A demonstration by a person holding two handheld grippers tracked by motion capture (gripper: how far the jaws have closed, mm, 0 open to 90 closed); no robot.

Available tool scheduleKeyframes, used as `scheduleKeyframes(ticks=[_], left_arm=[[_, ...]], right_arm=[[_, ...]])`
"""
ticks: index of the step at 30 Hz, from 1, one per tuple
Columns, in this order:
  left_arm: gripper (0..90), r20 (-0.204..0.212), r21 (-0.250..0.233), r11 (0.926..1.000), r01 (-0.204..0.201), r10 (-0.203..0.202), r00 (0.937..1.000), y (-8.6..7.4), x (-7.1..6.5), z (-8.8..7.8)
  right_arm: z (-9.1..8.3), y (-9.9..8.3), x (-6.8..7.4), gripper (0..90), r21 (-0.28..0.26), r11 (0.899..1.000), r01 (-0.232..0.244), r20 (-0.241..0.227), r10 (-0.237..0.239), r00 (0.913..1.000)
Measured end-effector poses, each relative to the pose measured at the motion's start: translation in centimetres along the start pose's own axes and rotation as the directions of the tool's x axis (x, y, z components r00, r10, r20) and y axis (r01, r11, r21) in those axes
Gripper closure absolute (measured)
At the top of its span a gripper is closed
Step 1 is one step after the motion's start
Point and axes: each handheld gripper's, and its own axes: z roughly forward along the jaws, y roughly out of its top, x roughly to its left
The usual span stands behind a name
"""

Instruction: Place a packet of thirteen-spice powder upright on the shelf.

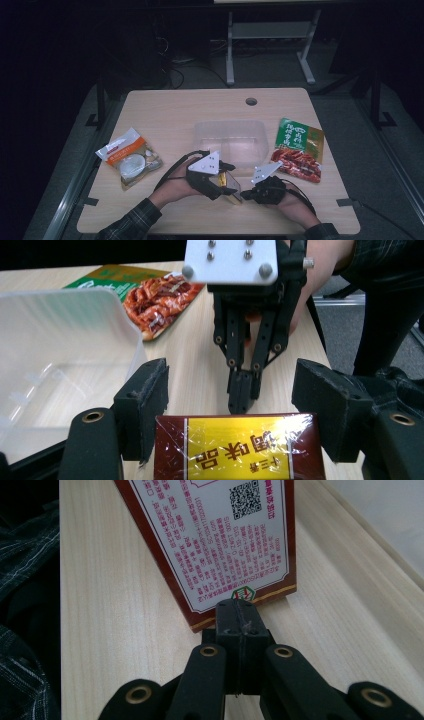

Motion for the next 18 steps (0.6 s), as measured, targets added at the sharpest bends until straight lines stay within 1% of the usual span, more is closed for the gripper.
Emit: scheduleKeyframes(ticks=[2,4,5,6,7,8,11,13,15,17,18], left_arm=[[30.5,0.003,-0.005,1.0,0.001,-0.001,1.0,0.1,0.0,0.1],[30.7,0.006,-0.026,0.9996,0.008,-0.008,0.9999,0.1,0.1,0.5],[30.8,0.006,-0.026,0.9996,0.008,-0.008,0.9999,0.1,0.1,0.5],[30.8,0.008,-0.037,0.9993,0.007,-0.007,0.9999,0.2,0.1,0.6],[30.9,0.009,-0.038,0.9992,0.008,-0.007,0.9999,0.3,0.2,0.7],[31.0,0.009,-0.051,0.9987,0.007,-0.007,0.9999,0.3,0.3,0.9],[31.1,0.01,-0.061,0.9981,0.008,-0.007,0.9999,0.4,0.4,1.2],[31.1,0.011,-0.066,0.9977,0.012,-0.011,0.9999,0.6,0.6,1.6],[31.1,0.011,-0.068,0.9976,0.012,-0.011,0.9999,0.7,0.7,1.8],[31.1,0.016,-0.076,0.9971,0.011,-0.01,0.9998,0.8,0.7,2.1],[31.1,0.016,-0.073,0.9973,-0.009,0.01,0.9998,1.0,0.8,2.4]], right_arm=[[0.0,0.0,0.0,89.9,0.002,1.0,0.003,0.0,-0.003,1.0],[0.1,-0.1,0.0,89.8,0.008,1.0,-0.004,0.0,0.004,1.0],[0.1,-0.1,0.0,89.8,0.008,1.0,-0.004,0.0,0.004,1.0],[0.0,-0.1,0.0,89.8,0.008,1.0,-0.004,0.001,0.004,1.0],[0.0,-0.1,0.0,89.8,0.005,1.0,-0.002,0.001,0.002,1.0],[0.0,-0.2,-0.1,89.9,0.001,1.0,0.008,0.004,-0.008,1.0],[0.0,-0.2,-0.1,89.9,-0.003,1.0,0.007,0.003,-0.007,1.0],[0.1,-0.3,-0.1,89.9,-0.015,1.0,-0.008,-0.009,0.008,0.9999],[0.2,-0.4,-0.1,89.9,-0.007,1.0,0.0,-0.008,0.0,1.0],[0.4,-0.4,0.0,89.9,-0.005,1.0,0.005,-0.009,-0.005,0.9999],[0.5,-0.3,0.2,89.8,-0.002,1.0,0.007,-0.012,-0.007,0.9999]])
